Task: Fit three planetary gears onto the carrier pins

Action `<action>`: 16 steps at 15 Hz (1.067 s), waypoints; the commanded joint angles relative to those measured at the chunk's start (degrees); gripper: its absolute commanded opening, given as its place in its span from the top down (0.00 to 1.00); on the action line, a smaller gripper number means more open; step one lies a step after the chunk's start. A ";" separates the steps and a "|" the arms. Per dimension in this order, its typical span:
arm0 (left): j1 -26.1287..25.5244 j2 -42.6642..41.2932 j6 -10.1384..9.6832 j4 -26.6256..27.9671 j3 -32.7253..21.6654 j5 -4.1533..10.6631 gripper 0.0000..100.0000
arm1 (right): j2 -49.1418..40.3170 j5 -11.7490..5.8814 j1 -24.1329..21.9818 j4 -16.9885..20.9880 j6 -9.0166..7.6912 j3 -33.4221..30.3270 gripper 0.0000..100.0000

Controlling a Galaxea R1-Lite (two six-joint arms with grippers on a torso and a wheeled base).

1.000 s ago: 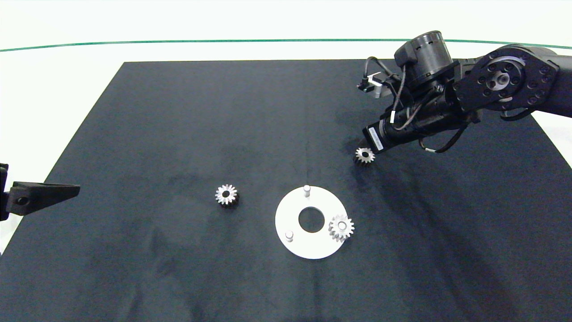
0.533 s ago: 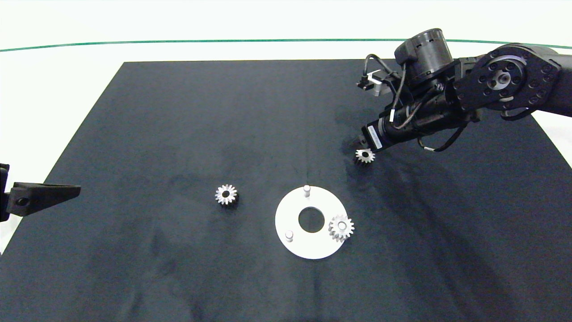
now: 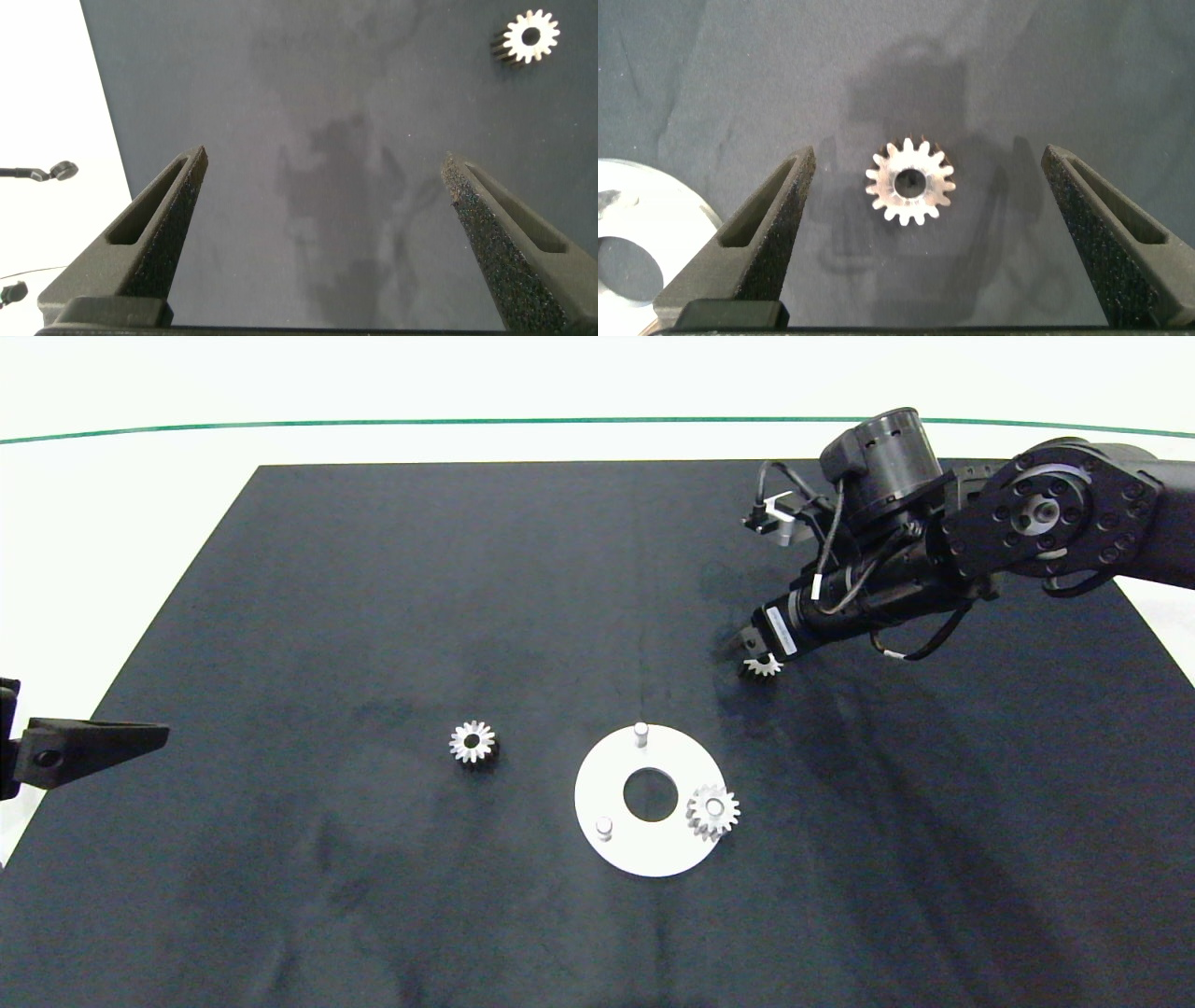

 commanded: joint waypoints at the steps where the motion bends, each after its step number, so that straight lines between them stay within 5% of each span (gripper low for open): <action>1: -0.05 0.03 0.04 0.26 -0.01 0.03 0.00 | 0.30 -0.05 -0.05 -0.31 -0.04 0.62 0.00; 5: 0.04 -0.06 0.04 0.17 -0.01 0.03 0.00 | 1.18 0.03 0.22 -0.40 -0.04 0.62 0.00; 16: 0.04 -0.15 0.04 0.17 -0.10 0.03 0.00 | 1.88 -0.23 0.22 -2.24 -0.04 2.55 0.22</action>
